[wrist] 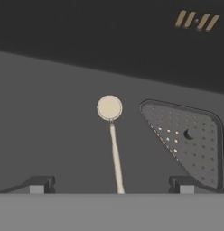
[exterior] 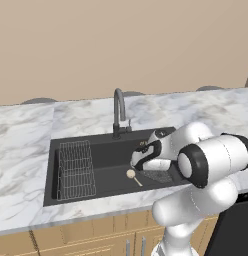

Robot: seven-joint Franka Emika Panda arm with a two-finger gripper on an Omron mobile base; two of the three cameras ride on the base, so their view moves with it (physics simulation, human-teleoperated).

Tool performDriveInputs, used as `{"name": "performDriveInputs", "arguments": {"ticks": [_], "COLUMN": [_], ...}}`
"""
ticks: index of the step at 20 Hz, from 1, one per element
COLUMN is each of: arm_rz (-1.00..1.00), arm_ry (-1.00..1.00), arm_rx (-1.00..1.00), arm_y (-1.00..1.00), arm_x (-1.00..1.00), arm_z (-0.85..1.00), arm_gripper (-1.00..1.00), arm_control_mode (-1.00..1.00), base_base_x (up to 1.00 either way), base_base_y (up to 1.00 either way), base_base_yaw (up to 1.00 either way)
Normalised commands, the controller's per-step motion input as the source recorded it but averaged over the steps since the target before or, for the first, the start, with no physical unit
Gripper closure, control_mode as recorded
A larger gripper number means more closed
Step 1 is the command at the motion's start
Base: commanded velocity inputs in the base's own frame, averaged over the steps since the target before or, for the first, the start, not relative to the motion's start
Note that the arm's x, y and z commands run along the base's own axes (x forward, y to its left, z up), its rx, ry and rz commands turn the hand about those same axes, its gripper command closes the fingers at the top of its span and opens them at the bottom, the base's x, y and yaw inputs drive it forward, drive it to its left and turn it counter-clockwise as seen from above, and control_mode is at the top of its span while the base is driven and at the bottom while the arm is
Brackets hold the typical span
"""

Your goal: Pick up the dish brush and soap dispenser from the sink, and place them back in the cabinet, and close the cabinet doors.

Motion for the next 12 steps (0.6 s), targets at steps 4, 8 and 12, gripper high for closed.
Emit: {"name": "performDriveInputs", "arguments": {"ticks": [4, 8, 12], "arm_rz": [0.0, 0.0, 0.0], "arm_ry": [0.0, 0.0, 0.01], "arm_rx": [0.0, 0.0, 0.0], "arm_y": [0.0, 0.0, 0.0], "arm_x": [0.18, 0.22, 0.1], "arm_z": [-0.23, -0.22, -0.21], "arm_gripper": [-1.0, -1.0, -1.0], "arm_control_mode": [-1.0, -1.0, -1.0], "base_base_x": [0.0, 0.0, 0.0], "base_base_y": [0.0, 0.0, 0.0], "base_base_yaw": [0.0, 0.0, 0.0]}}
